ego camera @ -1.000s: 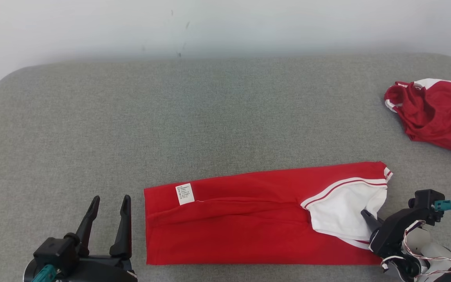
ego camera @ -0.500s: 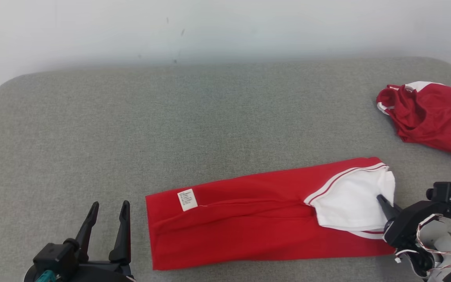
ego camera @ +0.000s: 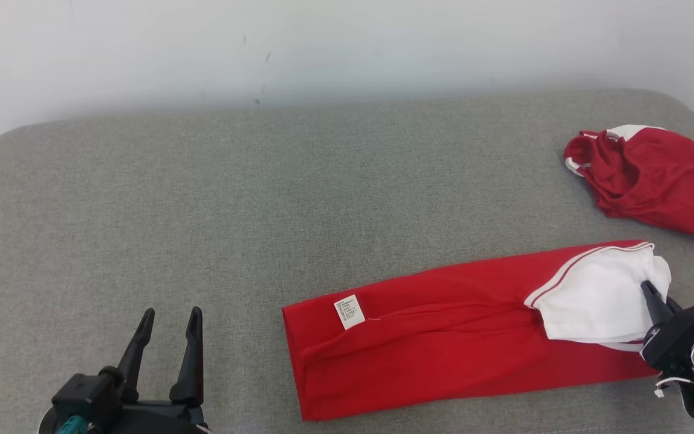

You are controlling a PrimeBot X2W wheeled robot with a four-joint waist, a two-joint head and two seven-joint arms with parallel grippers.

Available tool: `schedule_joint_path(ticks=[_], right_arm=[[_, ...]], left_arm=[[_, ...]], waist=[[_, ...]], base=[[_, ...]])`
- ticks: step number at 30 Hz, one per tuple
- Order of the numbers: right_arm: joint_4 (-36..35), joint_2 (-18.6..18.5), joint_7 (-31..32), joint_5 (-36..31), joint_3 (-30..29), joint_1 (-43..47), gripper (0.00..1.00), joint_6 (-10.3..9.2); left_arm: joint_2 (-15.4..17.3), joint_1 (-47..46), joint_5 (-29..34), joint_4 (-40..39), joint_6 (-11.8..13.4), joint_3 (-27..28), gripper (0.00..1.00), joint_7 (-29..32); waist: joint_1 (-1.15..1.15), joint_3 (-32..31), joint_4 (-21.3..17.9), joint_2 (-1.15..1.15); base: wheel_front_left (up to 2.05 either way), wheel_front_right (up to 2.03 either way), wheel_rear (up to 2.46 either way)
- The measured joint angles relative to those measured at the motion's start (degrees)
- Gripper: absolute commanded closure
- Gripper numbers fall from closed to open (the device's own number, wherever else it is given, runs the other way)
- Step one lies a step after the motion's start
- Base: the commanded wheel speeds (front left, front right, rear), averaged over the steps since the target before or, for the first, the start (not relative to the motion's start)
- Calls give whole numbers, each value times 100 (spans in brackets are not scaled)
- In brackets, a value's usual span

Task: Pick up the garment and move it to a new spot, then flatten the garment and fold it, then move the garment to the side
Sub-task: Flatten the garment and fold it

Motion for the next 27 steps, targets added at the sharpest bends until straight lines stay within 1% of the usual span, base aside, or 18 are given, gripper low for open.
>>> schedule_joint_path(ticks=[6,14,22,27], right_arm=[[-456,22,-225,-244,226,-8,100,0],[-1209,-27,-615,-862,725,-34,100,0],[-2078,-314,-643,-1404,1346,-4,100,0],[-2435,-348,-582,-1544,1613,28,100,0]], left_arm=[[-25,66,1,0,-2,2,0,0],[-66,66,27,93,-53,-22,0,0],[-99,99,27,144,-53,-14,0,0],[-131,115,27,147,-53,-11,0,0]], waist=[[0,-8,-6,0],[0,-98,29,0],[0,-246,106,0],[-1,-299,169,0]], base=[[0,0,0],[0,0,0],[0,0,0],[0,0,0]])
